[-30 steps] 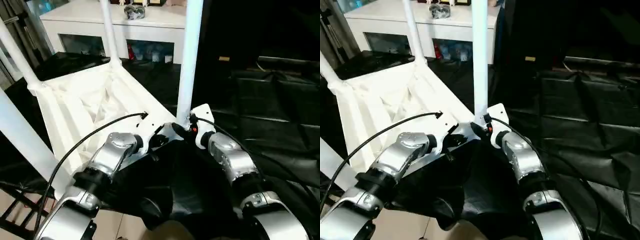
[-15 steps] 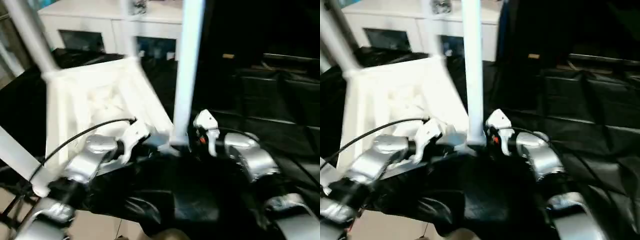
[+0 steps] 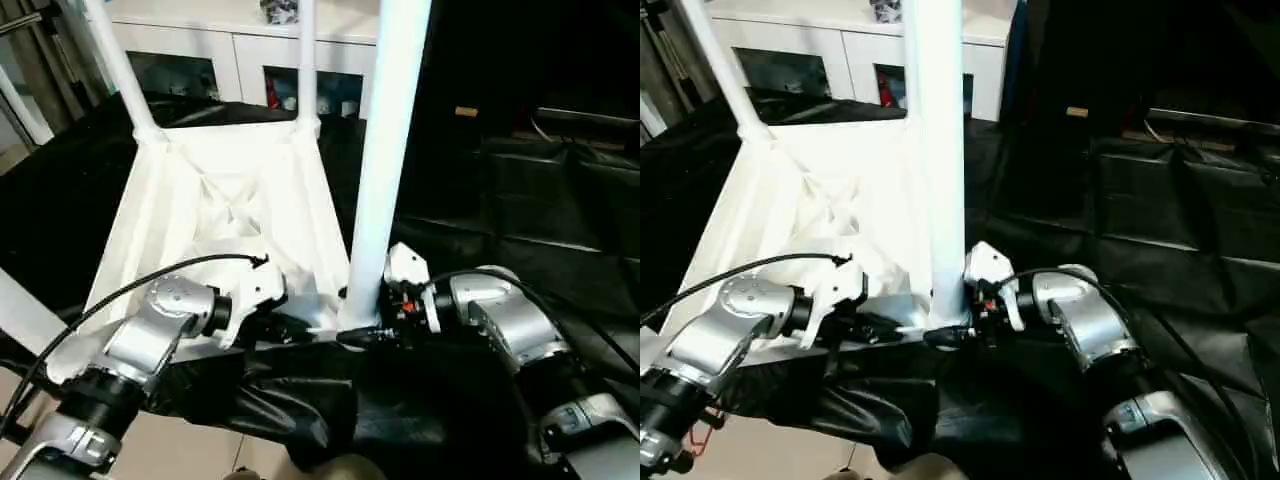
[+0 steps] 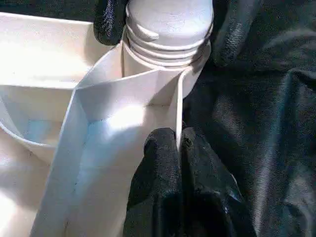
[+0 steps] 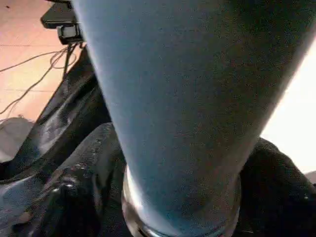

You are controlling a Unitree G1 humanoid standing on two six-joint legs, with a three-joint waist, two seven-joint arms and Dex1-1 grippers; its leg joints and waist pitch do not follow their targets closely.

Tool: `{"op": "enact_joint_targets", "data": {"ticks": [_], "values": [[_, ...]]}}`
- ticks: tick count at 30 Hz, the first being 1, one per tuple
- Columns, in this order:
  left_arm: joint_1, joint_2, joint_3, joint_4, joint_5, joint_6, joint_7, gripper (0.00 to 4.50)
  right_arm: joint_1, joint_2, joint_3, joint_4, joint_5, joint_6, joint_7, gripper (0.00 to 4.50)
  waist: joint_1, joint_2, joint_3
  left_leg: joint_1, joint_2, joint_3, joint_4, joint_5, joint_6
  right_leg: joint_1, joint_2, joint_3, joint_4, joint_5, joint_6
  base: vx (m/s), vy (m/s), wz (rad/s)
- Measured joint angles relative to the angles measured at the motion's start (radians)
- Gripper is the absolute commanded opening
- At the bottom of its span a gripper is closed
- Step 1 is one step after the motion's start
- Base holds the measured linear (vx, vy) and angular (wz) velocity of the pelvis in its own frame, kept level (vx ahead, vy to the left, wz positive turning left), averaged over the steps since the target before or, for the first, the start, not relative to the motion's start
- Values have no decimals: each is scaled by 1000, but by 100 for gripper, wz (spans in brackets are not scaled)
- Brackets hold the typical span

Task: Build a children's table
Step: Rotate leg to tighten

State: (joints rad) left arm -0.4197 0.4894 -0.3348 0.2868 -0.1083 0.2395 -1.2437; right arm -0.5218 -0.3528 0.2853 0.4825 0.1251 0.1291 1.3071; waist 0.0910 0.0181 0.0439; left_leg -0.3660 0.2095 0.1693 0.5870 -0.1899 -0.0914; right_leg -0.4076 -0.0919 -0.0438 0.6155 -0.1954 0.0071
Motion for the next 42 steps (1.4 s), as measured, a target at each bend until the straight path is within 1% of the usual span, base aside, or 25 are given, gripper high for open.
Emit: {"op": "enact_joint_targets", "data": {"ticks": [5, 8, 9, 12, 16, 17, 18, 20, 23, 24, 25, 26, 28, 30, 32, 34, 36, 37, 39, 42], "values": [[7, 0, 1, -7, -4, 6, -10, 0, 12, 7, -1, -12, -1, 13, -2, 288, 0, -1, 0, 0, 0, 0, 0, 0, 0, 0, 0, 0, 0, 0, 0, 0, 0, 0], [7, -7, 5, -6, -3, 18, 4, 0, 20, 22, -4, -16, -1, 20, -25, 273, -1, -2, -1, 0, 0, 0, 0, 0, 0, 0, 0, 0, 1, 0, 0, 0, 0, 0], [7, -14, 8, -1, 0, 22, 20, 0, 25, 30, -13, -14, -2, 23, -52, 270, -1, -2, -1, 0, 0, 0, 0, 0, 0, 1, 0, 1, 1, 0, 0, 0, 0, 0], [-16, -61, 35, 47, 26, 40, 108, 0, 28, 86, -67, 27, -15, 34, -214, 266, -8, -2, -1, 7, -1, 1, 0, 1, -1, 5, 0, 4, 3, 2, -1, 0, 0, 0], [-61, -126, 47, 112, 52, 67, 227, 0, 6, 156, -125, 93, -32, 45, -418, 265, -20, -1, -2, 15, -1, 1, -1, 2, -2, 9, 0, 5, 2, 0, 4, 0, 0, 0], [-72, -153, 56, 131, 63, 76, 267, 0, -2, 180, -143, 114, -37, 49, -484, 265, -22, -1, -2, 16, -1, 1, -2, 2, -2, 9, 0, 5, 1, 0, 4, 0, 0, 0], [-94, -191, 65, 161, 74, 91, 331, 0, -23, 210, -165, 143, -50, 58, -581, 265, -28, 0, -2, 16, -2, 1, -2, 2, -3, 10, 0, 6, 1, 1, 4, 0, 0, 0], [-109, -226, 65, 175, 86, 106, 388, 0, -39, 230, -182, 164, -55, 65, -662, 265, -29, 0, -3, 16, -2, 0, -2, 3, -4, 10, 0, 5, 0, 1, 4, 0, 0, 0], [-125, -271, 74, 202, 105, 111, 453, 0, -58, 260, -202, 200, -64, 55, -764, 265, -29, 5, -6, 15, -2, 0, -2, 3, -4, 11, 0, 5, -1, 1, 4, 0, 0, 0], [-130, -281, 74, 206, 113, 111, 469, 0, -64, 269, -212, 214, -68, 42, -786, 300, -29, 5, -6, 15, -2, 0, -3, 3, -4, 11, 0, 5, -1, 1, 4, 0, 0, 0], [-132, -286, 74, 208, 115, 111, 475, 0, -66, 271, -215, 221, -69, 35, -795, 321, -28, 5, -6, 15, -2, 0, -3, 3, -4, 11, 0, 5, -1, 1, 3, 0, 0, 0], [-133, -288, 74, 208, 115, 111, 476, 0, -67, 274, -218, 226, -70, 28, -797, 335, -28, 6, -6, 14, -2, 0, -3, 3, -4, 11, 0, 5, -1, 2, 2, 0, 0, 0], [-133, -288, 75, 206, 115, 111, 475, 0, -67, 276, -218, 227, -78, 18, -791, 343, -28, 6, -6, 11, -2, 0, -3, 3, -4, 10, 0, 5, -1, 3, 0, 0, 0, 0], [-127, -282, 74, 195, 114, 109, 455, 0, -67, 273, -218, 223, -78, 12, -766, 370, -29, 6, -6, 10, -2, 0, -3, 3, -4, 9, 0, 4, -1, 3, 0, 0, 0, 0], [-121, -270, 75, 185, 109, 105, 439, 0, -67, 268, -217, 218, -78, 11, -730, 378, -29, 6, -6, 8, -2, 0, -5, 3, -4, 8, 0, 4, -2, 3, 0, 0, 0, 0], [-108, -253, 76, 166, 103, 97, 414, 0, -64, 245, -197, 203, -78, 12, -667, 382, -30, 6, -6, 8, -2, 0, -7, 3, -4, 6, 0, 3, -2, 3, 0, 0, 0, 0], [-87, -215, 77, 142, 91, 81, 354, 0, -59, 201, -162, 186, -76, 9, -550, 382, -30, 6, -6, 7, -1, 0, -9, 3, -4, 5, 1, 1, -3, 3, 1, 0, 0, 0], [-84, -207, 77, 137, 86, 80, 337, 0, -58, 190, -154, 184, -76, 8, -522, 382, -29, 6, -6, 7, -1, 0, -9, 3, -4, 5, 1, 1, -3, 3, 1, 0, 0, 0], [-67, -178, 73, 112, 72, 71, 264, 0, -51, 155, -121, 165, -75, -2, -418, 382, -21, 6, -6, 7, -1, 0, -9, 3, -4, 4, 1, -1, -4, 2, 1, 0, 0, 0], [-56, -144, 63, 92, 56, 61, 197, 0, -38, 110, -100, 142, -52, -6, -293, 382, -12, 6, -5, 5, -1, 1, -8, 2, -3, 3, 0, -1, -5, 2, 1, 0, 0, 0]]}}
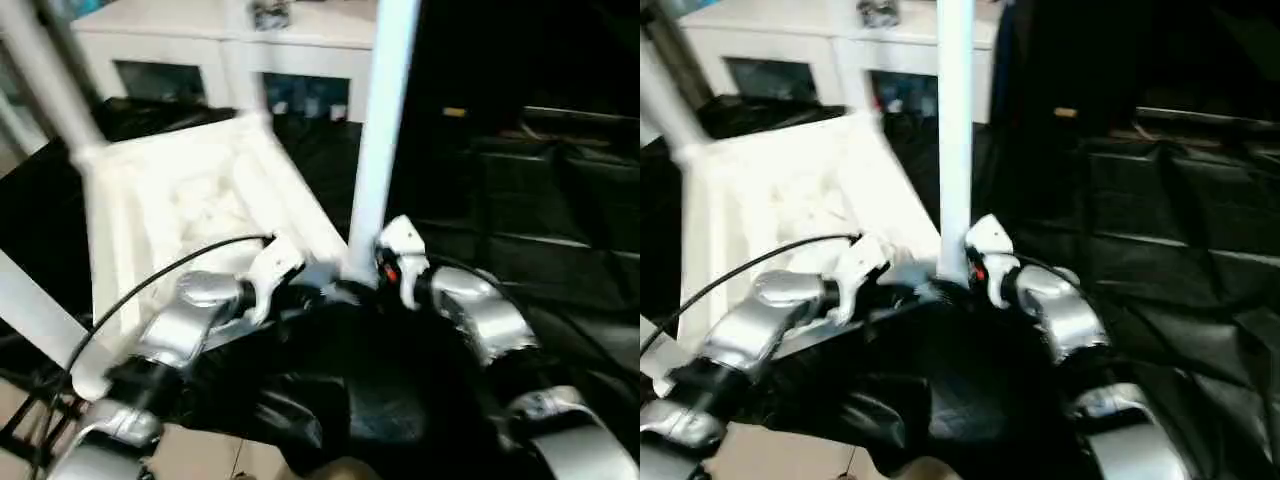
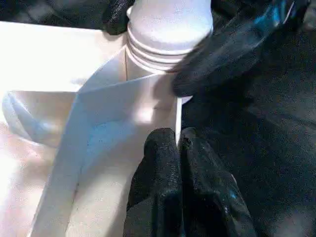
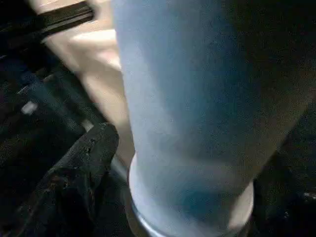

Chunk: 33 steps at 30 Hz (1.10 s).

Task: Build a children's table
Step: Rotate leg to tighten

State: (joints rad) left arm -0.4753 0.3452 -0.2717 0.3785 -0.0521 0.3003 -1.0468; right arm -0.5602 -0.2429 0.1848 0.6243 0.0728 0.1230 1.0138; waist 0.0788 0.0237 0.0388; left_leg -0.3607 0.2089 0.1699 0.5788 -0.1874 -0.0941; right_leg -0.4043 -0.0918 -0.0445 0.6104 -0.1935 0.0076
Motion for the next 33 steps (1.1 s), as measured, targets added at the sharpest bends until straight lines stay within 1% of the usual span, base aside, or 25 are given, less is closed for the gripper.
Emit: {"op": "enact_joint_targets", "data": {"ticks": [3, 6, 11, 13, 14, 15, 16, 18, 19, 20, 21, 22, 23, 26, 27, 29, 33], "values": [[6, 46, -23, -17, -15, -16, -87, 0, 9, -47, 28, -34, 13, -5, 133, 382, 8, 0, 0, -2, 0, 0, 2, -1, 1, -1, 0, 0, 0, 0, 0, 0, 0, 0], [17, 70, -31, -30, -32, -24, -147, 0, 15, -78, 47, -53, 31, -4, 223, 382, 14, -1, 0, -4, 1, 0, 4, -1, 2, -2, 0, -1, 1, 0, 0, 0, 0, 0], [33, 97, -33, -50, -33, -25, -205, 0, 20, -99, 74, -72, 41, -5, 305, 382, 14, -1, 1, -5, 1, 0, 8, -1, 2, -2, 0, 0, 2, 0, -1, 0, 0, 0], [33, 104, -35, -53, -34, -25, -216, 0, 20, -99, 77, -72, 43, -5, 314, 357, 13, -3, 2, -5, 1, 0, 8, -1, 2, -2, 0, 0, 3, 1, -1, 0, 0, 0], [33, 106, -38, -54, -37, -25, -218, 0, 20, -100, 77, -72, 43, -5, 316, 357, 13, -3, 2, -5, 1, 0, 8, -1, 2, -2, 0, 0, 3, 1, -1, 0, 0, 0], [34, 108, -39, -55, -41, -25, -222, 0, 20, -99, 77, -72, 43, -5, 317, 340, 13, -3, 2, -5, 1, 0, 8, -1, 2, -2, 0, 0, 3, 1, -1, 0, 0, 0], [35, 109, -39, -56, -43, -25, -226, 0, 20, -98, 77, -72, 43, -4, 318, 340, 13, -3, 2, -5, 1, -1, 8, -1, 2, -2, 0, 0, 3, 1, -1, 0, 0, 0], [35, 110, -40, -56, -47, -24, -231, 0, 20, -96, 77, -72, 43, -3, 318, 321, 13, -3, 2, -5, 1, -1, 8, -1, 2, -2, 0, 0, 3, 1, -1, 0, 0, 0], [36, 109, -40, -56, -49, -24, -232, 0, 20, -95, 77, -72, 43, -3, 318, 305, 14, -3, 2, -5, 1, 0, 8, -1, 2, -2, 0, -1, 3, 1, -1, 0, 0, 0], [37, 108, -40, -56, -50, -24, -232, 0, 20, -94, 77, -72, 43, -3, 317, 305, 14, -3, 2, -6, 1, 0, 8, -1, 2, -2, 0, -1, 3, 1, -1, 0, 0, 0], [37, 106, -40, -56, -50, -24, -232, 0, 21, -93, 76, -73, 43, -3, 315, 292, 14, -3, 2, -6, 1, 0, 8, -1, 2, -2, 0, -1, 3, 1, -1, 0, 0, 0], [37, 104, -40, -55, -49, -24, -225, 0, 25, -87, 75, -74, 44, -4, 311, 292, 14, -3, 2, -6, 1, 0, 8, -1, 2, -2, 0, -1, 3, 1, -1, 0, 0, 0], [37, 100, -39, -53, -49, -25, -218, 0, 29, -84, 72, -74, 45, -4, 303, 277, 15, -3, 2, -6, 1, 0, 8, -1, 2, -2, 0, -1, 3, 1, -1, 0, 0, 0], [26, 64, -23, -23, -28, -30, -150, 0, 42, -60, 36, -59, 40, -3, 210, 273, 11, -3, 2, -5, 1, 0, 9, 0, 3, -1, -1, 1, 4, 2, -2, 0, 0, 0], [6, 37, -15, 10, -14, -32, -104, 0, 41, -38, 7, -34, 36, -2, 136, 272, 9, -3, 2, -5, 0, 0, 9, 1, 3, 1, -1, 2, 5, 2, -3, 0, 0, 0], [-15, 4, -7, 45, 1, -32, -39, 0, 31, -7, -22, -3, 29, 1, 29, 270, 5, -3, 2, -3, 0, 0, 9, 1, 2, 1, -1, 4, 5, 3, -3, 0, 0, 0], [-64, -84, 13, 118, 37, -10, 132, 0, -6, 81, -89, 64, 6, 26, -255, 270, -8, -2, 1, 4, 0, 0, 8, 2, 0, 3, 0, 5, 5, 4, 2, 0, 0, 0]]}}
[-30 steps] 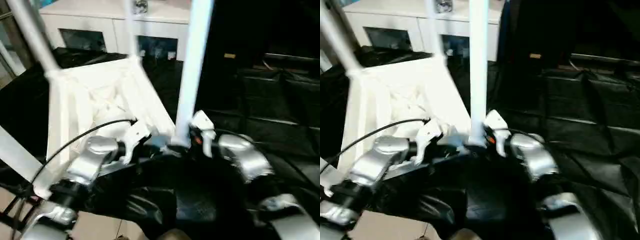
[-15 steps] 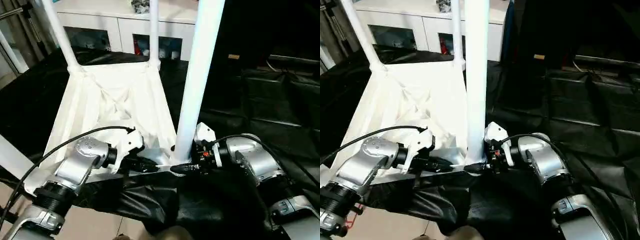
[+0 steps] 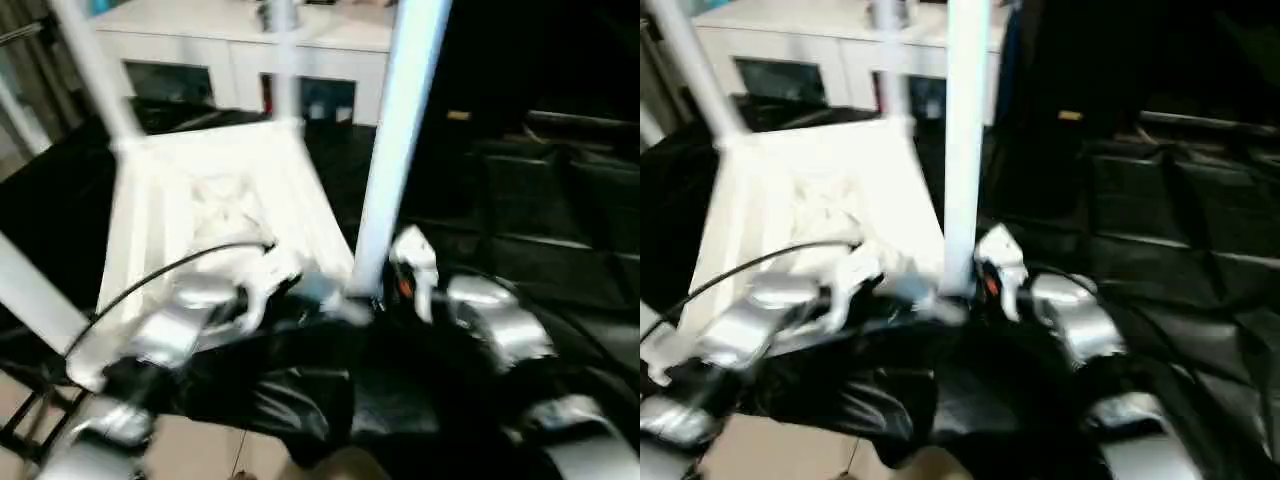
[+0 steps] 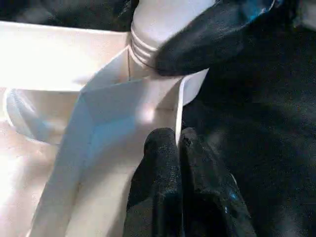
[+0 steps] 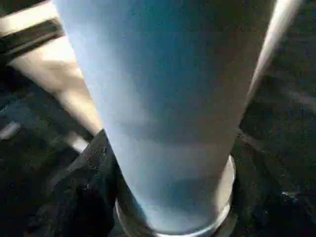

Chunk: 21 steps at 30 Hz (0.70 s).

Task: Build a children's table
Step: Rotate leg to tighten

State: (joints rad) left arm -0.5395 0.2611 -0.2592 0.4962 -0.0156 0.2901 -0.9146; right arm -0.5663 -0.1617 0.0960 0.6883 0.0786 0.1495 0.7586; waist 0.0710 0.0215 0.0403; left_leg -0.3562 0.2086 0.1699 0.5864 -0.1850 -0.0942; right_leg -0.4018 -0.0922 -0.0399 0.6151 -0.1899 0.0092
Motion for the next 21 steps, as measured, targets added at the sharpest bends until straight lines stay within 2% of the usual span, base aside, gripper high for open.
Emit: {"op": "enact_joint_targets", "data": {"ticks": [5, 10, 11, 12, 14, 16, 19, 21], "values": [[-26, -67, 11, 31, 24, 23, 121, 0, -36, 70, -47, 41, -14, 25, -210, 270, -10, 3, -2, 0, 0, 0, -1, 0, 0, 0, 0, 0, -1, 0, 0, 0, 0, 0], [-28, -80, 16, 31, 34, 26, 133, 0, -50, 85, -51, 71, -37, -19, -251, 270, -10, 5, -3, -2, 0, 0, -3, 0, 0, 0, 0, 0, -3, 1, -1, 0, 0, 0], [-28, -80, 16, 28, 34, 26, 126, 0, -49, 85, -51, 73, -33, -29, -249, 325, -10, 6, -3, -2, 0, 0, -4, 0, 0, -1, 0, -1, -4, 1, -1, 0, 0, 0], [-25, -76, 17, 23, 33, 25, 118, 0, -49, 85, -52, 73, -29, -31, -242, 339, -10, 6, -3, -2, 0, 0, -5, 0, 0, -1, 0, -1, -4, 1, -1, 0, 0, 0], [-18, -68, 18, 13, 32, 24, 105, 0, -48, 85, -52, 69, -28, -30, -212, 341, -12, 6, -3, -3, 0, 0, -7, 0, 0, -1, 0, -1, -4, 1, -1, 0, 0, 0], [-6, -44, 18, -5, 26, 18, 71, 0, -41, 79, -51, 58, -26, -28, -157, 380, -14, 5, -2, -6, 0, 0, -8, 0, 0, -2, 1, -2, -5, 1, -1, 0, 0, 0], [14, -9, 17, -35, 10, 8, 10, 0, -32, 62, -24, 37, -19, -35, -73, 387, -11, 6, -2, -9, 0, 0, -9, 0, 0, -5, 1, -3, -5, 0, 0, 0, 0, 0], [26, 16, 20, -55, -4, 7, -32, 0, -31, 37, 2, 34, -18, -57, -2, 412, -11, 6, -2, -10, 0, 0, -8, 0, 0, -6, 1, -4, -5, 0, 0, 0, 0, 0]]}}
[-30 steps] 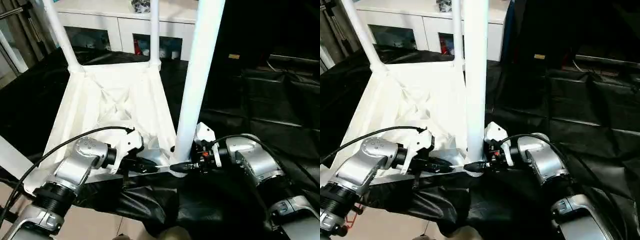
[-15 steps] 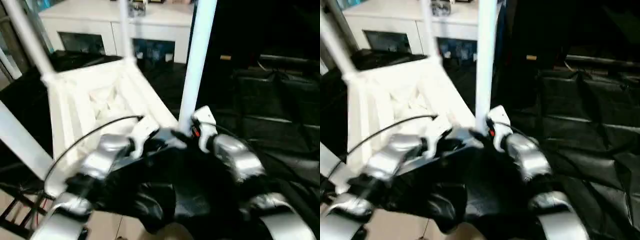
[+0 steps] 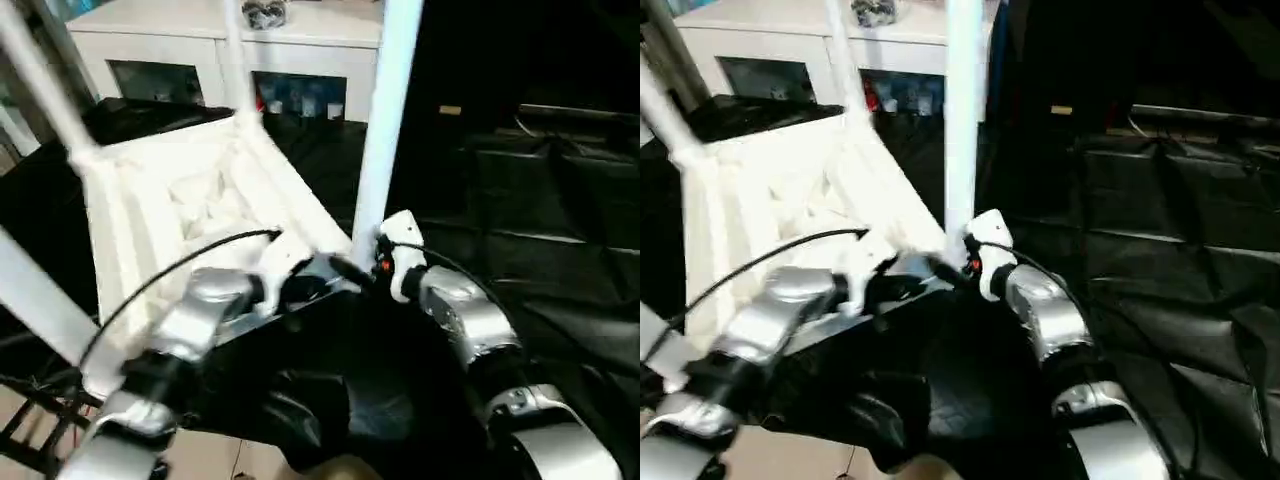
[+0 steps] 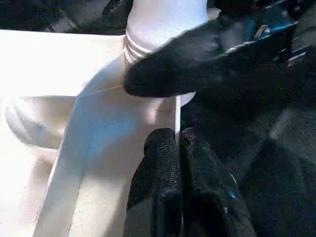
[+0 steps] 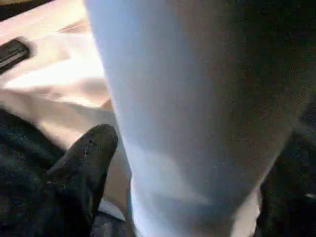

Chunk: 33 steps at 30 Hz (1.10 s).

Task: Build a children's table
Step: Rotate leg to tighten

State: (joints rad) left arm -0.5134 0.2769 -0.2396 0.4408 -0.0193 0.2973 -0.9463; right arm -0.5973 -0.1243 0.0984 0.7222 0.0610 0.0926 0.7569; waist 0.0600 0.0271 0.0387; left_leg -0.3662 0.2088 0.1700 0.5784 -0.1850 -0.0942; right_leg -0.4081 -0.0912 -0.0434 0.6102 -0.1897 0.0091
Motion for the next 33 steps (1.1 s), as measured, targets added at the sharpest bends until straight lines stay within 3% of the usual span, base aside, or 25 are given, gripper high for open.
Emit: {"op": "enact_joint_targets", "data": {"ticks": [3, 8, 11, 15, 25, 33], "values": [[17, 30, -2, -27, -16, 0, -53, 0, 3, -39, 32, -7, 9, -22, 113, 412, 3, -1, 0, -2, 0, 0, 1, 0, 0, -3, -1, 0, 0, 0, 0, 0, 0, 0], [40, 90, -16, -67, -45, -5, -180, 0, 25, -132, 77, -72, 31, -16, 370, 412, 31, -2, 1, -4, 1, 0, 3, 1, 3, -5, -1, 0, 1, 0, 0, 0, 0, 0], [50, 120, -33, -81, -63, -9, -247, 0, 36, -166, 103, -95, 47, -16, 467, 412, 32, -3, 2, -4, 1, 0, 6, 0, 3, -5, -1, 0, 2, 0, -1, 0, 0, 0], [69, 155, -42, -113, -75, -5, -306, 0, 42, -189, 124, -113, 63, -14, 553, 376, 32, -5, 3, -4, 1, 0, 8, 0, 2, -5, -1, 0, 4, 0, -1, 0, 0, 0], [80, 184, -52, -134, -92, 1, -359, 0, 48, -196, 144, -133, 65, -6, 606, 283, 34, -7, 4, -5, 1, 0, 9, 0, 2, -5, -1, 0, 5, 0, -1, 0, 0, 0], [83, 154, -52, -119, -81, -17, -320, 0, 82, -183, 125, -164, 64, 14, 555, 272, 38, -7, 4, -4, 1, 0, 9, 0, 2, -5, -1, 0, 6, 0, -1, 0, 0, 0]]}}
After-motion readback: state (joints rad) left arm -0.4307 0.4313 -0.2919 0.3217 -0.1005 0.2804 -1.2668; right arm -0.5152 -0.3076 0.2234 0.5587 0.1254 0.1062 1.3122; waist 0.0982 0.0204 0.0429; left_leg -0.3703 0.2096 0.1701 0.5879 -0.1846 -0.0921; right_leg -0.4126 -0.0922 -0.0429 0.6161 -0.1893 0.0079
